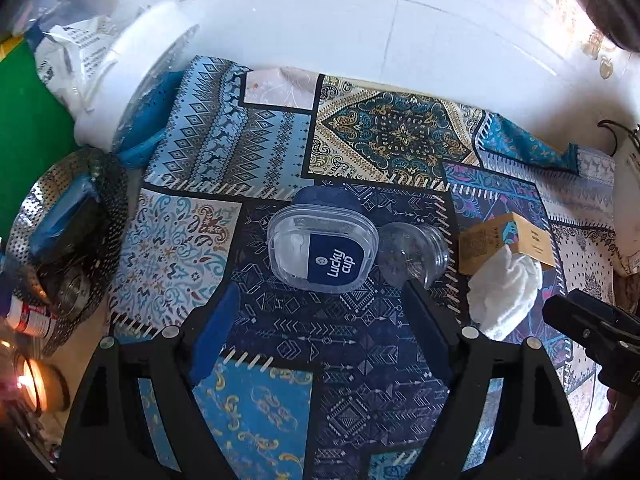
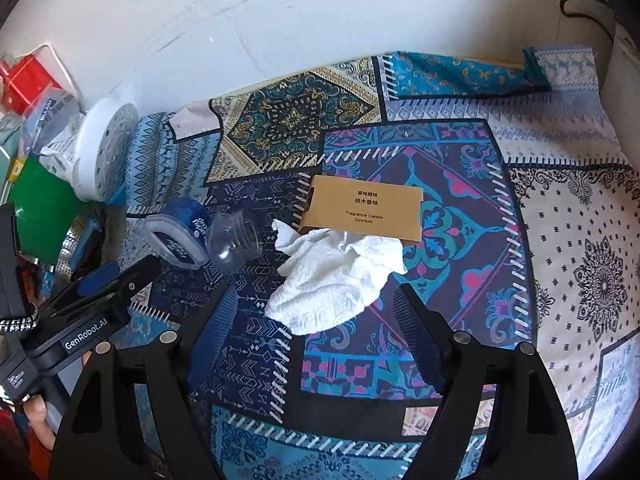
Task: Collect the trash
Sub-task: 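Grasp the clear Lucky Cup container with the left gripper while the right gripper grasps the white tissue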
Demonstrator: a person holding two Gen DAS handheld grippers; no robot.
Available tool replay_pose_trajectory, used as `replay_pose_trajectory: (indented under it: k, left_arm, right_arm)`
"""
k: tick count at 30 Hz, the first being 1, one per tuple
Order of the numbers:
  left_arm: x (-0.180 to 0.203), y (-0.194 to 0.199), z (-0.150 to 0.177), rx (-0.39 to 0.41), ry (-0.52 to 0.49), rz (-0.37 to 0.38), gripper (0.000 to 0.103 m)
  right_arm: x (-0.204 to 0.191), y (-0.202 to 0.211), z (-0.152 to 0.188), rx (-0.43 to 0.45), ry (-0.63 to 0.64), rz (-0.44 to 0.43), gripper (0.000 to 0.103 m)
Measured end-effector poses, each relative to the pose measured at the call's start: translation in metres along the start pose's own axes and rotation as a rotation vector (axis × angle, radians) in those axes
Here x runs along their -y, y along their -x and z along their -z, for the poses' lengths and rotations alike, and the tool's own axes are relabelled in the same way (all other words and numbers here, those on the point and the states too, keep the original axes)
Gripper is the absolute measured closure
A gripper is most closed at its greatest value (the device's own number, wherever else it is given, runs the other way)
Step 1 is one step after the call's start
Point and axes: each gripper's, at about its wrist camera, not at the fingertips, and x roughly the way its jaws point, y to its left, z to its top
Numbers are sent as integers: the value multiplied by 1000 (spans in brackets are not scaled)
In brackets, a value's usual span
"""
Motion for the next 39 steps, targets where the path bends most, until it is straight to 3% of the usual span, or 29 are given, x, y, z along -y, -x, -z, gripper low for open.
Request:
replay_pose_trajectory:
  k: [9,15,19,29,39]
  left_arm:
    - [-8,-47,-18,-41,-29,40,21]
    - [-9,-52,-21,-20,-20,41,26]
    - [-9,-47,-20,-6,-15,17,26]
    - [2,10,-1,66,33,-31,26]
    - [59,96,66,148,100,-52,26]
  right_arm:
    - [15,-44,0,-72,-108,58,29]
    - [15,-38,5,-59,-93,39,71]
    - [13,-30,8,-51,-71,20,89]
    - [20,21,31,-7,5,-55,93]
    - [50,98,60,72,140,-138,93]
